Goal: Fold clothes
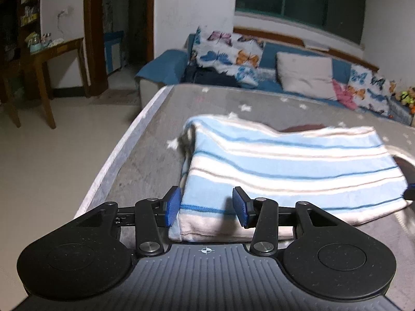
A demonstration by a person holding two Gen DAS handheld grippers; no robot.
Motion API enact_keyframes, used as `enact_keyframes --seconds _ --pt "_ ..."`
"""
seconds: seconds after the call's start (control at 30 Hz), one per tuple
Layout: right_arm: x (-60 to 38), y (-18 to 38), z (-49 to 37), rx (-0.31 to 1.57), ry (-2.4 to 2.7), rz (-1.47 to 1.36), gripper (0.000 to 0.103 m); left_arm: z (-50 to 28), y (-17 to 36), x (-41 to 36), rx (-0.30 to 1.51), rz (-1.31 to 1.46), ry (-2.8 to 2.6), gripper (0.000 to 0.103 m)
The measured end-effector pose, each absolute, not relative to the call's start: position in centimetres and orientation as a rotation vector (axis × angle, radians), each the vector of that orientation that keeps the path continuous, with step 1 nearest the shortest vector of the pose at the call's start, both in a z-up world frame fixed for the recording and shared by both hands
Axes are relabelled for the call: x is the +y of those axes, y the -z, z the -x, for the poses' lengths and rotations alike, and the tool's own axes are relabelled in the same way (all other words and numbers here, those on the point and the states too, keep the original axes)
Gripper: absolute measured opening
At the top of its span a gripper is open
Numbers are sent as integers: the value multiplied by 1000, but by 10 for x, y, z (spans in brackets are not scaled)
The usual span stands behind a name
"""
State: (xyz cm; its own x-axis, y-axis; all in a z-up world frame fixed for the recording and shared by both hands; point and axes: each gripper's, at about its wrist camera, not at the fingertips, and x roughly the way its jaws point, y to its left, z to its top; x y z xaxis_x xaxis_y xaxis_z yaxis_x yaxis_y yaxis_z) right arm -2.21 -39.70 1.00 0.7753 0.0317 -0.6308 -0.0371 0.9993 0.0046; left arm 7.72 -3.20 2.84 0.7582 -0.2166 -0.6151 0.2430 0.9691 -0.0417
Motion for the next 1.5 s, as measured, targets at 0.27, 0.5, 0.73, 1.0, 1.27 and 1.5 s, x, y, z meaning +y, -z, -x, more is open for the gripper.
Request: enact_keyframes --seconds 0.27,0.5,0.73,1.0,1.27,1.5 --pt "-411 -19 43 669 0 -7 27 -69 -28 -22 684 0 242 45" --pt "-434 -17 76 651 87 -34 27 -45 -34 -18 661 -8 234 49" --pt "-475 -6 120 648 219 -84 32 -10 -32 -13 649 2 243 53" --pt "-522 2 148 626 336 -115 38 17 -26 -12 640 4 237 59" --pt "-561 9 160 608 411 -143 46 20 -15 -11 655 13 226 64" --pt "-596 15 171 592 477 -168 58 20 -6 -10 648 19 223 71"
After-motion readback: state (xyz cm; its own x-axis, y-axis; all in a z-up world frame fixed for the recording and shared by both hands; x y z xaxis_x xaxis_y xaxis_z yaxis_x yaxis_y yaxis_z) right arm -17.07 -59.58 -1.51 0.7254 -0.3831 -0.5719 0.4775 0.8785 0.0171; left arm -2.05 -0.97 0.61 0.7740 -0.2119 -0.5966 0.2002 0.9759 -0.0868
